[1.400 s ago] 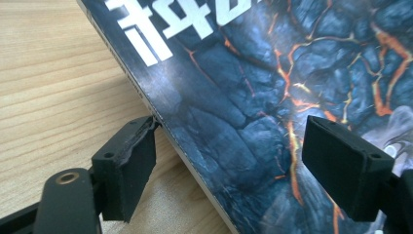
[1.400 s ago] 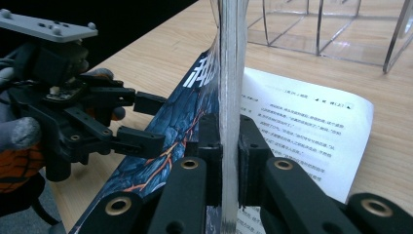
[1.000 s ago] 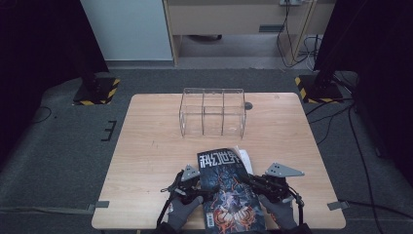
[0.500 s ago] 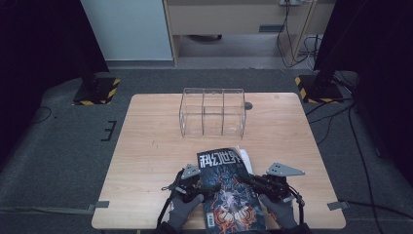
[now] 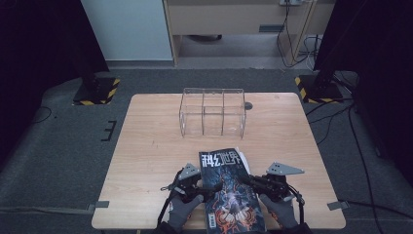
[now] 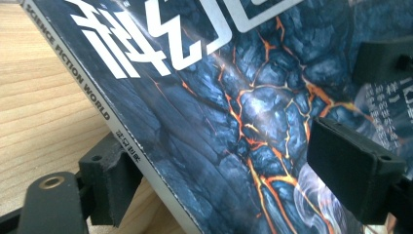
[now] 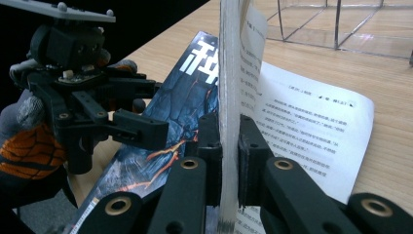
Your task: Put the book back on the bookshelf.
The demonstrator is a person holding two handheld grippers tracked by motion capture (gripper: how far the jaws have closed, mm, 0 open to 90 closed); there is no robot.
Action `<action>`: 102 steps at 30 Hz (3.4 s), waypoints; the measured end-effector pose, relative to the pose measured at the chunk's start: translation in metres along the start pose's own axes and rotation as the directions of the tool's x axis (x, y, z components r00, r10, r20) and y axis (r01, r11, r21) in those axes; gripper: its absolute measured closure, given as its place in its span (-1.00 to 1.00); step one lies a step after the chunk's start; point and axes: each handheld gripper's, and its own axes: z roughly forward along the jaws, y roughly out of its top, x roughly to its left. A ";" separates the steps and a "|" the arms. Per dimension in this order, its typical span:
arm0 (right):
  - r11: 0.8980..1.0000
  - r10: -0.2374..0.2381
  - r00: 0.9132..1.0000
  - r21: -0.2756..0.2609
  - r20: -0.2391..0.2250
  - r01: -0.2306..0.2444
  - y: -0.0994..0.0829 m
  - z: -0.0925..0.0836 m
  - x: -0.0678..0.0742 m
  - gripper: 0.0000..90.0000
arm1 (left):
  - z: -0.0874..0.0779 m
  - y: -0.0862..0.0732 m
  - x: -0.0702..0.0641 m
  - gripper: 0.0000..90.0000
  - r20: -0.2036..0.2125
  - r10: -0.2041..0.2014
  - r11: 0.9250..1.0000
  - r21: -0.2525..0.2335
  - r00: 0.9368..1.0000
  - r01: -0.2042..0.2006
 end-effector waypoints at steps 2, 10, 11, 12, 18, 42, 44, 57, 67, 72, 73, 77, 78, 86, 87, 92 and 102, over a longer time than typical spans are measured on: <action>1.000 -0.001 1.000 0.008 0.004 0.001 -0.001 0.001 0.001 0.86 | 0.000 0.000 0.001 -0.63 -0.006 -0.002 1.000 0.005 1.000 0.002; 1.000 0.003 0.999 0.015 -0.039 -0.002 -0.002 0.005 0.002 0.85 | 0.005 -0.001 -0.003 -0.49 -0.008 0.005 1.000 0.023 1.000 -0.005; 1.000 -0.014 1.000 0.022 -0.021 0.015 -0.001 0.006 0.004 0.85 | 0.004 -0.001 -0.003 -0.46 -0.013 0.008 1.000 0.025 1.000 -0.007; 1.000 -0.017 1.000 0.023 -0.013 0.018 -0.001 0.006 0.005 0.85 | 0.003 0.000 -0.002 -0.39 -0.016 0.003 1.000 0.024 1.000 -0.003; 1.000 0.006 1.000 0.010 0.008 -0.006 -0.002 0.004 0.000 0.85 | -0.003 0.002 -0.004 -0.03 -0.069 0.026 1.000 0.017 0.997 -0.025; 0.999 0.031 0.999 0.039 0.044 -0.033 0.000 0.010 -0.008 0.73 | -0.024 0.016 -0.014 0.58 -0.056 0.024 1.000 -0.008 0.998 -0.024; 0.999 0.036 0.999 0.035 0.041 -0.037 0.002 0.011 -0.009 0.72 | -0.027 0.019 -0.015 0.61 -0.056 0.028 1.000 -0.013 0.998 -0.028; 0.999 0.053 0.997 -0.008 0.048 -0.052 0.015 0.013 -0.015 0.62 | -0.036 0.044 -0.021 0.72 -0.056 0.054 0.996 -0.073 0.997 -0.058; 0.997 0.072 0.996 -0.021 0.048 -0.071 0.018 0.015 -0.019 0.38 | -0.043 0.057 -0.026 0.80 -0.040 0.064 0.994 -0.081 0.997 -0.067; 0.997 0.072 0.996 -0.015 0.046 -0.071 0.017 0.017 -0.021 0.18 | -0.048 0.066 -0.029 0.83 -0.015 0.078 0.994 -0.078 0.997 -0.079; 0.998 0.069 0.997 -0.015 0.043 -0.069 0.017 0.017 -0.021 0.16 | -0.048 0.067 -0.030 0.83 -0.014 0.082 0.994 -0.077 0.997 -0.083; 0.998 0.058 0.997 -0.028 0.053 -0.057 0.015 0.016 -0.022 0.04 | -0.051 0.074 -0.037 0.83 -0.004 0.109 0.992 -0.069 0.994 -0.109; 0.998 0.050 0.997 -0.032 0.059 -0.048 0.015 0.016 -0.022 0.01 | -0.053 0.075 -0.039 0.83 -0.002 0.118 0.991 -0.070 0.993 -0.118; 0.995 0.032 0.990 -0.101 0.136 -0.018 0.011 0.002 -0.032 -0.27 | -0.065 0.091 -0.043 0.83 -0.018 0.131 0.987 -0.096 0.991 -0.132; 0.995 0.032 0.988 -0.100 0.152 -0.017 0.009 0.000 -0.034 -0.30 | -0.067 0.093 -0.042 0.83 -0.020 0.133 0.986 -0.099 0.991 -0.135; 0.997 0.035 0.975 -0.076 0.219 -0.019 0.002 -0.005 -0.044 -0.43 | -0.077 0.104 -0.042 0.83 -0.044 0.141 0.983 -0.116 0.989 -0.145; 1.000 0.025 0.951 -0.014 0.309 -0.021 -0.007 -0.006 -0.055 -0.55 | -0.094 0.123 -0.042 0.83 -0.095 0.165 0.975 -0.137 0.982 -0.177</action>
